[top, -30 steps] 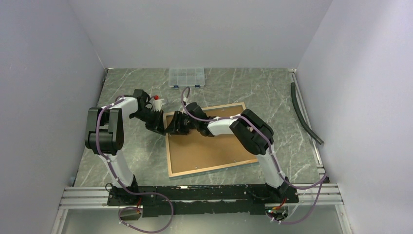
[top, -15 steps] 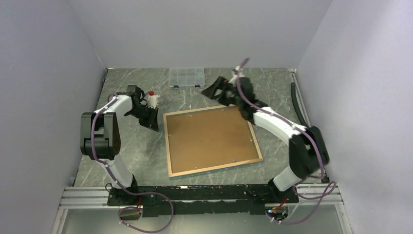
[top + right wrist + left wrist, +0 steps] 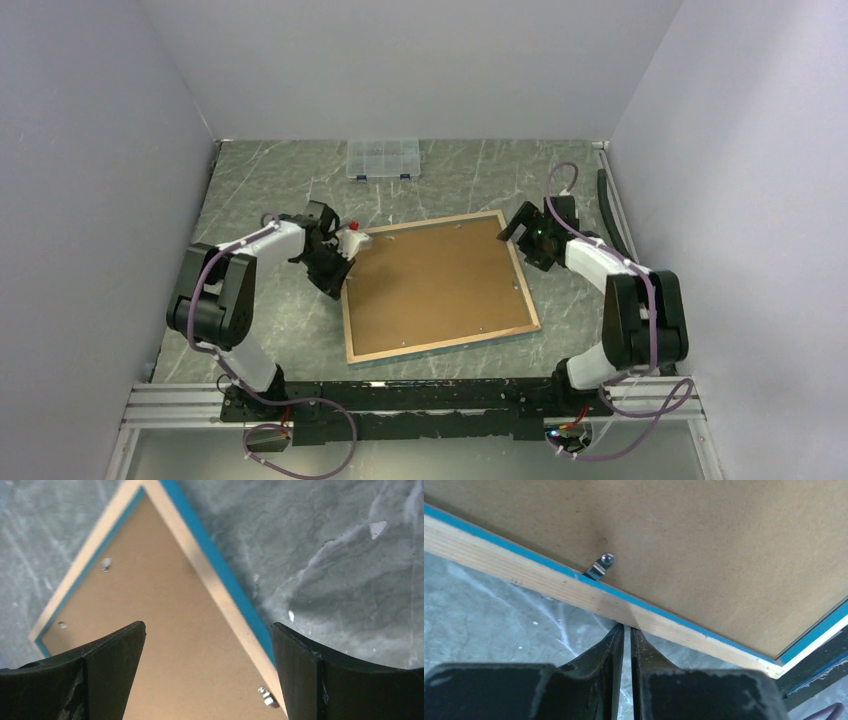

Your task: Put the photo into the frame

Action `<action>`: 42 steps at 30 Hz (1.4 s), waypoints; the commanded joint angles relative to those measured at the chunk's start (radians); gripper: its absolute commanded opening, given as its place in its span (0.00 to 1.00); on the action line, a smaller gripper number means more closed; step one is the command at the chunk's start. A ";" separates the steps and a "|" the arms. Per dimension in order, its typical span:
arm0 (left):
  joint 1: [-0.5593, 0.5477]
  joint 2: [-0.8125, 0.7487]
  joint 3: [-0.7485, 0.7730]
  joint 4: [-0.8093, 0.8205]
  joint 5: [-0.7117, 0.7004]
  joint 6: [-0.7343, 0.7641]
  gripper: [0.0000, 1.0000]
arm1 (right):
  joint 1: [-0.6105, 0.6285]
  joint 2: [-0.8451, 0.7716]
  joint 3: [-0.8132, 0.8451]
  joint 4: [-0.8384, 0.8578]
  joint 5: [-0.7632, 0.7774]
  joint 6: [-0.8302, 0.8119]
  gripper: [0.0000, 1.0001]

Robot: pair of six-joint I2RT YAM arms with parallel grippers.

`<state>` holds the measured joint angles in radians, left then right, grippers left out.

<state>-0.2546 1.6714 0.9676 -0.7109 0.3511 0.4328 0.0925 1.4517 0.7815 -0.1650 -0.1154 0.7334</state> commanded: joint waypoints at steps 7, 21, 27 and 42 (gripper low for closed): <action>-0.206 -0.023 -0.020 -0.028 -0.015 0.040 0.18 | -0.003 0.319 0.221 0.038 -0.138 -0.037 1.00; -0.421 -0.007 0.096 -0.146 0.101 0.007 0.51 | 0.080 0.549 0.494 0.028 -0.274 0.005 1.00; -0.422 -0.071 0.169 -0.249 0.164 0.013 0.71 | 0.173 0.648 0.693 -0.054 -0.234 0.003 1.00; 0.111 0.021 0.402 -0.209 -0.009 0.066 0.74 | 0.076 0.013 0.353 -0.266 0.060 0.011 1.00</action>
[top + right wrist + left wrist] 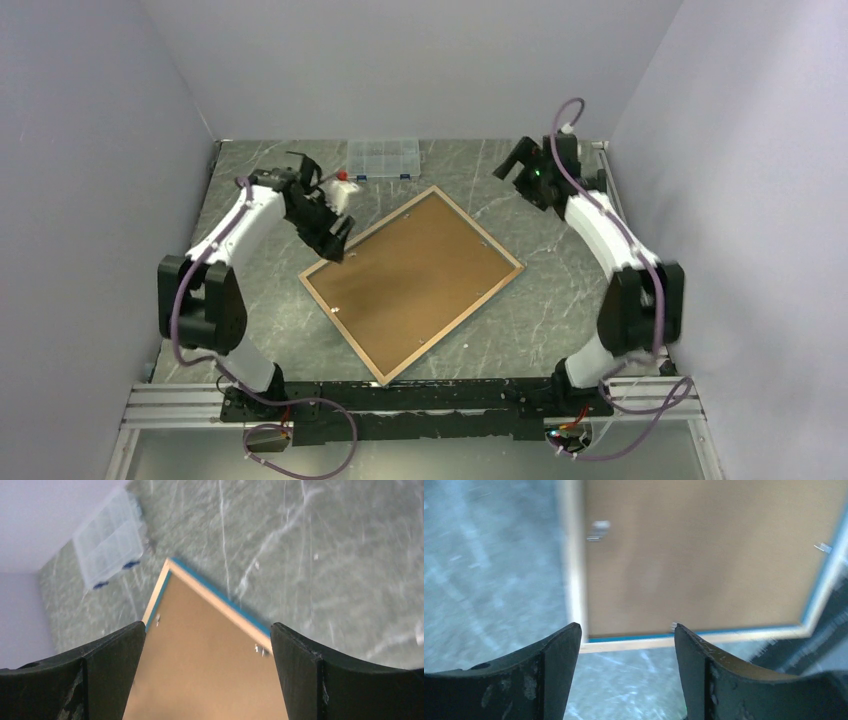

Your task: Put the photo into the frame

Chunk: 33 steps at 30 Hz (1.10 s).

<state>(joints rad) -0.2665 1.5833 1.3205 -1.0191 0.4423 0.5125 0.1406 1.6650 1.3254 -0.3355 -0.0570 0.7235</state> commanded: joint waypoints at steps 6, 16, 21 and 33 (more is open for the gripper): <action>0.226 0.289 0.102 0.234 -0.236 -0.126 0.62 | 0.052 -0.473 -0.613 -0.088 -0.176 0.113 1.00; 0.231 0.347 0.037 0.277 -0.190 -0.149 0.56 | 0.109 -0.566 -0.810 -0.042 -0.285 0.172 1.00; 0.202 0.328 -0.032 0.266 -0.154 -0.152 0.54 | 0.106 -0.449 -0.799 0.092 -0.306 0.188 1.00; 0.032 0.208 -0.254 0.273 -0.104 -0.143 0.54 | -0.044 -0.191 -0.566 0.098 -0.334 0.086 1.00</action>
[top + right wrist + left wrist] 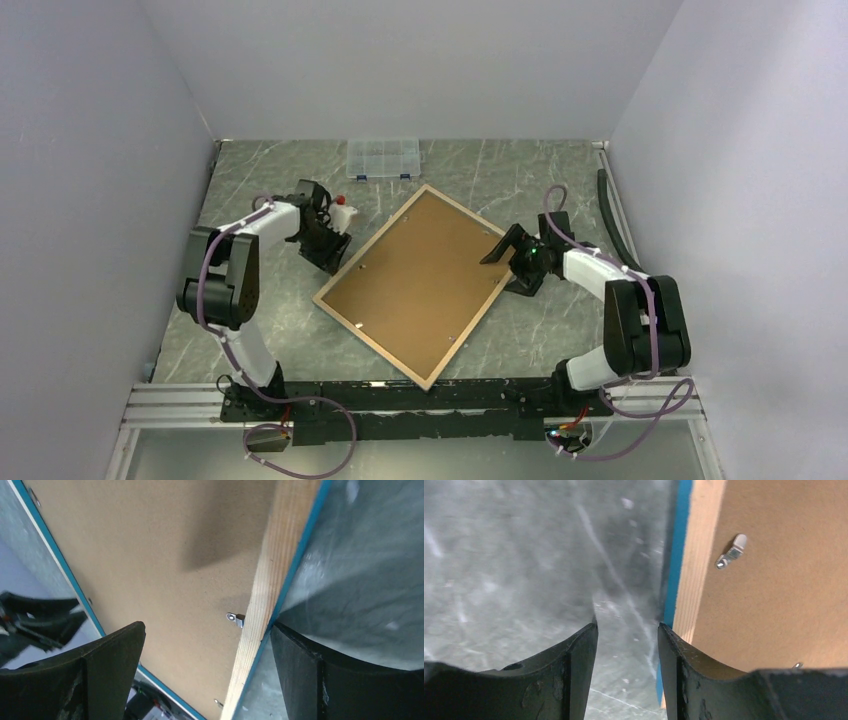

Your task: Put the photo into the frame

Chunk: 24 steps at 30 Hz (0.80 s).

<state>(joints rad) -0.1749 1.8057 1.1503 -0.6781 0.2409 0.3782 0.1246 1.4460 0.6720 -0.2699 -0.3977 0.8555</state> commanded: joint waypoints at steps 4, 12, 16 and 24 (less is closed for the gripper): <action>-0.162 -0.074 -0.149 -0.076 0.114 -0.010 0.53 | -0.057 0.062 0.159 -0.029 0.094 -0.095 1.00; -0.154 -0.125 -0.070 -0.120 0.091 0.000 0.54 | -0.091 -0.012 0.247 -0.142 0.266 -0.146 1.00; -0.070 -0.114 0.013 -0.126 0.157 -0.030 0.55 | -0.070 -0.117 0.252 -0.178 0.316 -0.121 0.99; -0.028 -0.051 0.023 -0.054 0.392 -0.083 0.61 | 0.273 -0.165 0.138 0.085 0.193 0.084 0.76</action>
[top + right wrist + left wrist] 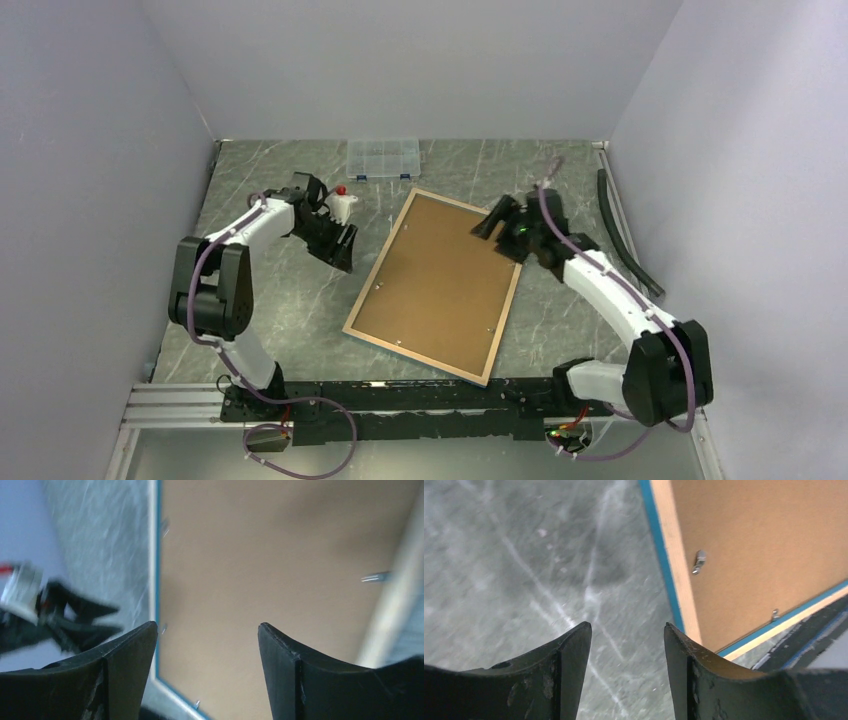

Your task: Put the photo into the frame

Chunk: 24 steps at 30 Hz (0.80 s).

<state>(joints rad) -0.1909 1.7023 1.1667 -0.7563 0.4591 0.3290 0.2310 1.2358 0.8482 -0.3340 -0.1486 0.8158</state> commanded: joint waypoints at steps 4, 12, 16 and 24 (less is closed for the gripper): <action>-0.012 0.113 0.010 0.023 0.229 -0.030 0.60 | 0.335 0.151 -0.026 0.263 -0.061 0.205 0.66; -0.015 0.118 -0.027 0.043 0.269 -0.005 0.46 | 0.501 0.387 0.028 0.461 -0.116 0.323 0.61; -0.021 0.120 -0.051 0.050 0.261 0.012 0.41 | 0.543 0.490 0.066 0.534 -0.147 0.374 0.61; -0.028 0.125 -0.070 0.050 0.284 0.033 0.39 | 0.567 0.616 0.139 0.572 -0.168 0.405 0.56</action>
<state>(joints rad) -0.2127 1.8408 1.1072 -0.7170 0.6941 0.3294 0.7971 1.8259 0.9295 0.1627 -0.3000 1.1900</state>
